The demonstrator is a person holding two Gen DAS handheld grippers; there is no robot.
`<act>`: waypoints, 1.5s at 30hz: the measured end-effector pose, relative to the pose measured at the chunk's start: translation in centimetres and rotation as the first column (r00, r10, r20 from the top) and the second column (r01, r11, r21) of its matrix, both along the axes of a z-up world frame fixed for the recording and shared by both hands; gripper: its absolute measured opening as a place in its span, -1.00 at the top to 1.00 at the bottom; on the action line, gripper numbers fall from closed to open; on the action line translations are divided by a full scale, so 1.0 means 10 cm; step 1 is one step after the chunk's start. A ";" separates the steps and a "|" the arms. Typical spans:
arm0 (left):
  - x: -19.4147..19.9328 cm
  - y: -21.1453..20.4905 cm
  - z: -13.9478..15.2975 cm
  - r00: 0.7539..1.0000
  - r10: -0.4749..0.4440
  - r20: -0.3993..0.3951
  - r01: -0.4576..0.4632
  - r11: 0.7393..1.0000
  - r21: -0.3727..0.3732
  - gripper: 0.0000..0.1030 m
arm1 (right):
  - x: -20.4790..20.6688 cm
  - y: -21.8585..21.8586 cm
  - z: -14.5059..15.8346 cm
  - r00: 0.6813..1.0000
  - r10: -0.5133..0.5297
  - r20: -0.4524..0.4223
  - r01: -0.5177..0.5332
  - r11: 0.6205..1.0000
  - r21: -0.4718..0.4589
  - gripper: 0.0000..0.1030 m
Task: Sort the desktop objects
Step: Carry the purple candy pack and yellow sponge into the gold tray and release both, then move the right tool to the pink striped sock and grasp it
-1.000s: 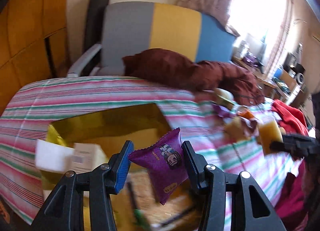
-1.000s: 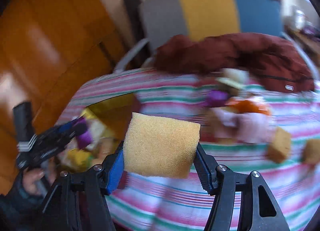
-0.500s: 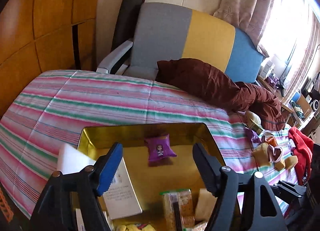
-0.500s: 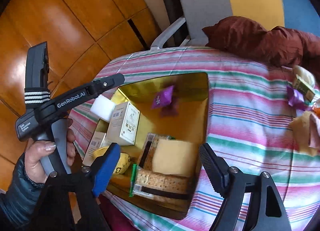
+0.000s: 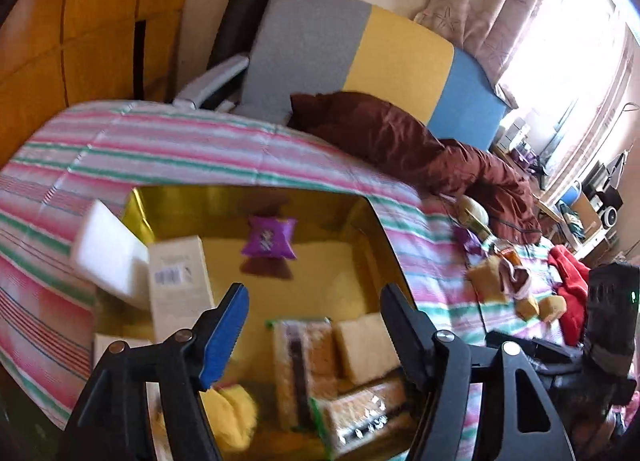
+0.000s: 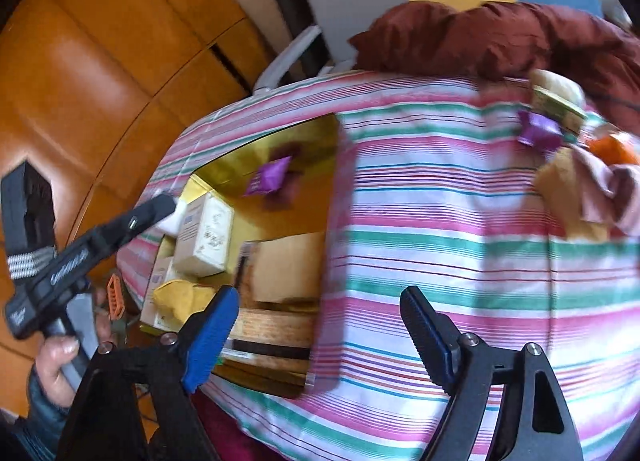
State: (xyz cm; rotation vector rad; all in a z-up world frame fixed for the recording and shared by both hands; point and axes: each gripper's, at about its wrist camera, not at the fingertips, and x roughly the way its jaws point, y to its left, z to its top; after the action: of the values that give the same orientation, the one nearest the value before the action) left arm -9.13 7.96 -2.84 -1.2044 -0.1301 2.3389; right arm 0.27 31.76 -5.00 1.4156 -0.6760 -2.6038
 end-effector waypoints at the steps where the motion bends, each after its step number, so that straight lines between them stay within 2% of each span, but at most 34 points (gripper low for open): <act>1: 0.03 0.03 -0.01 1.000 -0.013 0.006 0.013 1.000 -0.001 -0.33 | 0.03 0.07 0.01 1.000 -0.016 0.002 0.016 1.000 0.006 -0.62; 8: 0.20 0.22 0.03 0.996 -0.085 0.003 0.085 0.996 0.011 -0.33 | 0.28 0.85 0.09 0.984 -0.174 0.029 0.173 0.984 0.040 -0.69; 14: 0.31 0.46 0.05 0.988 -0.157 -0.002 0.157 0.988 -0.011 -0.33 | 0.48 1.61 0.13 0.935 -0.350 0.057 0.351 0.937 -0.006 -0.71; 17: 0.33 0.59 0.04 0.983 -0.185 0.004 0.185 0.982 -0.028 -0.33 | 0.51 1.84 0.12 0.916 -0.396 0.061 0.399 0.917 -0.034 -0.73; 23: 0.36 0.81 0.05 0.975 -0.220 0.011 0.220 0.974 -0.043 -0.33 | 0.53 2.22 -0.10 0.874 -0.472 0.115 0.486 0.845 -0.223 -0.78; 29: 0.37 1.00 0.03 0.968 -0.251 0.020 0.252 0.966 -0.065 -0.34 | 0.45 2.42 -0.37 0.844 -0.506 0.180 0.536 0.779 -0.324 -0.81; 32: 0.37 1.10 0.01 0.965 -0.262 0.027 0.264 0.962 -0.075 -0.34 | 0.37 2.51 -0.46 0.839 -0.509 0.192 0.542 0.751 -0.378 -0.83; 37: 0.35 1.31 0.00 0.955 -0.294 0.034 0.296 0.950 -0.096 -0.34 | 0.21 2.56 -0.52 0.837 -0.517 0.180 0.546 0.765 -0.341 -0.82; 38: 0.34 1.35 -0.01 0.953 -0.300 0.034 0.302 0.948 -0.099 -0.34 | 0.19 2.55 -0.55 0.842 -0.508 0.181 0.539 0.776 -0.329 -0.72; 39: 0.34 1.39 -0.01 0.951 -0.307 0.035 0.309 0.946 -0.102 -0.34 | 0.17 2.54 -0.57 0.849 -0.496 0.185 0.529 0.792 -0.304 -0.44; 41: 0.32 1.48 -0.02 0.948 -0.315 0.040 0.318 0.943 -0.103 -0.34 | 0.15 2.51 -0.58 0.861 -0.469 0.196 0.507 0.825 -0.251 -0.16; 45: 0.32 1.68 -0.06 0.938 -0.341 0.055 0.345 0.933 -0.103 -0.34 | 0.20 2.51 -0.48 0.865 -0.471 0.174 0.500 0.843 -0.201 0.01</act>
State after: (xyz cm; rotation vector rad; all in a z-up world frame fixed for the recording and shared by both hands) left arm -5.94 24.80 -3.45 -1.2127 0.1880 2.0399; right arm 2.28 56.82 -9.76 1.4830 -1.4928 -2.6614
